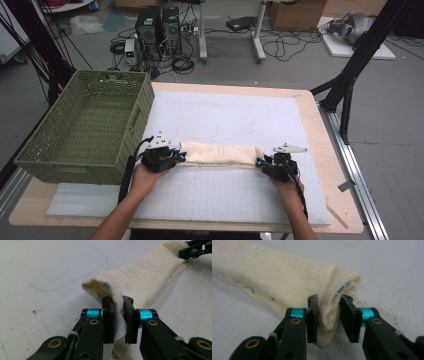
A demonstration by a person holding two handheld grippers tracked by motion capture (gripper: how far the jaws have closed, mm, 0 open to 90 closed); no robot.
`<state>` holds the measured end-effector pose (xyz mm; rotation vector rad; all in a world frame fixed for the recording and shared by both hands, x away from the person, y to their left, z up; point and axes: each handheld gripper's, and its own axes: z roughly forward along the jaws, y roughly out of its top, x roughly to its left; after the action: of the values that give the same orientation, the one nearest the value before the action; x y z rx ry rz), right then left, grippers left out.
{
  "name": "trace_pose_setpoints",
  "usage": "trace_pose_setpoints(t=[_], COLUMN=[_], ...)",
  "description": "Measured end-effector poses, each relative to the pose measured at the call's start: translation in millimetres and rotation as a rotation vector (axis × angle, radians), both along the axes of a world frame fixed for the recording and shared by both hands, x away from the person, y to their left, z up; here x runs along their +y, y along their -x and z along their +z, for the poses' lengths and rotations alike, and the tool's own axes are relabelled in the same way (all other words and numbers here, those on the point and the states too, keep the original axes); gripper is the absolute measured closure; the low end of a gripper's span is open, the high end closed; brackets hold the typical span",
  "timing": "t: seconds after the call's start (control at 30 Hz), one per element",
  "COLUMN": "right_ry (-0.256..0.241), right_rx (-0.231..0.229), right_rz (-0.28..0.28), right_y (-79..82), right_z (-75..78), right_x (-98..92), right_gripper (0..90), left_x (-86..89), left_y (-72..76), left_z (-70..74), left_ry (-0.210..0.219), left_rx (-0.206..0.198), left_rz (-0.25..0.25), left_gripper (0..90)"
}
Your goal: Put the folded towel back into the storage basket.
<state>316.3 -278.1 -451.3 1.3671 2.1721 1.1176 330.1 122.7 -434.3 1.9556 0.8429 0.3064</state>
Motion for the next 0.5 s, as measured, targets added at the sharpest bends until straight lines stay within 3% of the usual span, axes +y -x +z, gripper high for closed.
trace_pose_setpoints(t=[0.23, 0.3, 0.4, 0.5], right_ry=[-0.077, -0.072, -0.011, 0.005], right_rx=[0.048, 0.045, 0.011, -0.012], right_rz=[-0.019, -0.010, 0.008, 0.025], right_y=[-1.1, -0.7, 1.3, 2.9], right_z=[-1.0, -0.7, 2.2, 4.6], right_x=[-3.3, -2.5, 1.6, 2.1], right_gripper=[78.4, 80.6, 82.2, 82.2], left_x=[-0.2, 0.2, 2.5, 4.8], left_y=[1.6, 2.4, 4.9, 8.5], left_z=[-0.2, 0.3, -0.2, 0.6], left_ry=[-0.012, -0.022, -0.009, -0.003], left_rx=[-0.003, -0.008, -0.021, -0.039], left_rz=[-0.003, -0.002, 0.009, 0.013], left_gripper=[80.2, 80.3, 80.7, 80.8])
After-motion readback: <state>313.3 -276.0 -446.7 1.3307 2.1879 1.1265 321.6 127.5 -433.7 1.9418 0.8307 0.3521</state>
